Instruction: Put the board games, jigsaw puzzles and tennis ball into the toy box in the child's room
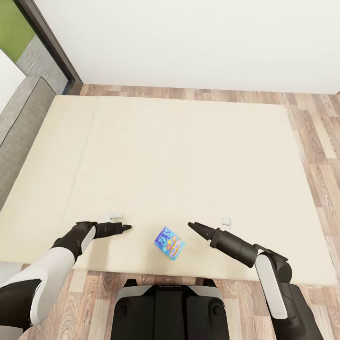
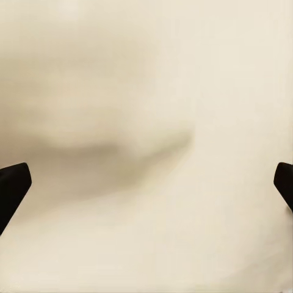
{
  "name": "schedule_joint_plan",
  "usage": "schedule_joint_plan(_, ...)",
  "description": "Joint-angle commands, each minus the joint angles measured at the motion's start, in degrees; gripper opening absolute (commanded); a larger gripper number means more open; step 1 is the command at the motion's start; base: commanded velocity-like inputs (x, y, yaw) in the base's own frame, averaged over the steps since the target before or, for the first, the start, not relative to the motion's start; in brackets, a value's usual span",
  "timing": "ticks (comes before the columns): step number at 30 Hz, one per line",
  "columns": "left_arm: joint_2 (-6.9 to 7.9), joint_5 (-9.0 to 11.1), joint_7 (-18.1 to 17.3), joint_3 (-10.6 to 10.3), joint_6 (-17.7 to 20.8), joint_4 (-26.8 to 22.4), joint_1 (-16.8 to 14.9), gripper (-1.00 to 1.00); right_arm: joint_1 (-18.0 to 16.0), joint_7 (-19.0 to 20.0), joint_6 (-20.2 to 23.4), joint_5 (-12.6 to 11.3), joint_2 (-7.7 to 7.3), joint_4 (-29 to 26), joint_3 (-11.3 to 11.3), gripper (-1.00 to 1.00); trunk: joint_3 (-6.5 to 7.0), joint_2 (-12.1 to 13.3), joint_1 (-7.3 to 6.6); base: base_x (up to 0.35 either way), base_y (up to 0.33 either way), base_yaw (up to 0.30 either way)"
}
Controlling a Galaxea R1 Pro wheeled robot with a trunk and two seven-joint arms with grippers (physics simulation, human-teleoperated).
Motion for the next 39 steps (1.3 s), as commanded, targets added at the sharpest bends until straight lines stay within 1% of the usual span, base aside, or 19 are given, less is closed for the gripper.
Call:
schedule_joint_plan(1, -0.04, -0.1, -0.3, 0.4, 0.5, -0.1, 0.0, 1.0, 0.0, 0.2, 0.3, 0.0, 0.05, 0.0, -0.1, 1.0, -0.06, -0.1, 0.03, 0.0, 0.0, 0.0)
schedule_joint_plan(12, -0.28, -0.2, -0.2, 0.2, 0.7, 0.0, 0.0, 1.0, 0.0, 0.2, 0.3, 0.0, 0.05, 0.0, -0.1, 1.0, -0.06, -0.1, 0.03, 0.0, 0.0, 0.0)
schedule_joint_plan(29, -0.06, 0.1, -0.7, 0.1, 0.5, 0.4, 0.4, 1.0, 0.0, 0.4, 0.3, 0.0, -0.02, 0.0, -0.4, 1.0, -0.06, -0.1, 0.03, 0.0, 0.0, 0.0)
schedule_joint_plan(39, 0.11, 0.5, -0.9, 0.4, 0.3, 0.4, 2.8, 1.0, 0.0, 0.3, 0.3, 0.0, -0.04, 0.0, -0.5, 1.0, -0.06, -0.1, 0.03, 0.0, 0.0, 0.0)
